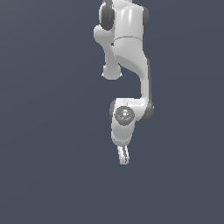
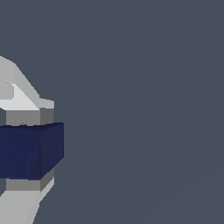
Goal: Pick up the object and move it to a goal position.
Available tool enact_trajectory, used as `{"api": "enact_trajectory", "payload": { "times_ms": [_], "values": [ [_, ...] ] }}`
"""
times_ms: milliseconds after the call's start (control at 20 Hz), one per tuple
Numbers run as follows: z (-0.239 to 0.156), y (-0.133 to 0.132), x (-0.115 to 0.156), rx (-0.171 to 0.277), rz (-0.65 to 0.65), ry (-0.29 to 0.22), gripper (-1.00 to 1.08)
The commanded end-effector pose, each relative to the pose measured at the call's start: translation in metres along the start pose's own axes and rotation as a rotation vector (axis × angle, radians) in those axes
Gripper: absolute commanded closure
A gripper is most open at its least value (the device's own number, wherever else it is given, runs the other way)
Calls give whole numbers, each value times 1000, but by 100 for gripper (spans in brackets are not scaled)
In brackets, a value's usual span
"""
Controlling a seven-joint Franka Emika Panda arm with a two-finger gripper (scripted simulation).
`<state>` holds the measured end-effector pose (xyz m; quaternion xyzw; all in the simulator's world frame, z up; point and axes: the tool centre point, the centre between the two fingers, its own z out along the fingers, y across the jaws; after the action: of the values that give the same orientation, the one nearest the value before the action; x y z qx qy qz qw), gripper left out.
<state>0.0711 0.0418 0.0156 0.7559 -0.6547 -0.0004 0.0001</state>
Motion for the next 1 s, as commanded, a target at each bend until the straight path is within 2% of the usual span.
{"api": "enact_trajectory", "payload": {
  "times_ms": [0, 350, 950],
  "values": [
    [-3, 4, 8, 1, 1, 0, 108],
    [-19, 30, 50, 1, 1, 0, 108],
    [-63, 97, 166, 1, 1, -1, 108]
  ]
}}
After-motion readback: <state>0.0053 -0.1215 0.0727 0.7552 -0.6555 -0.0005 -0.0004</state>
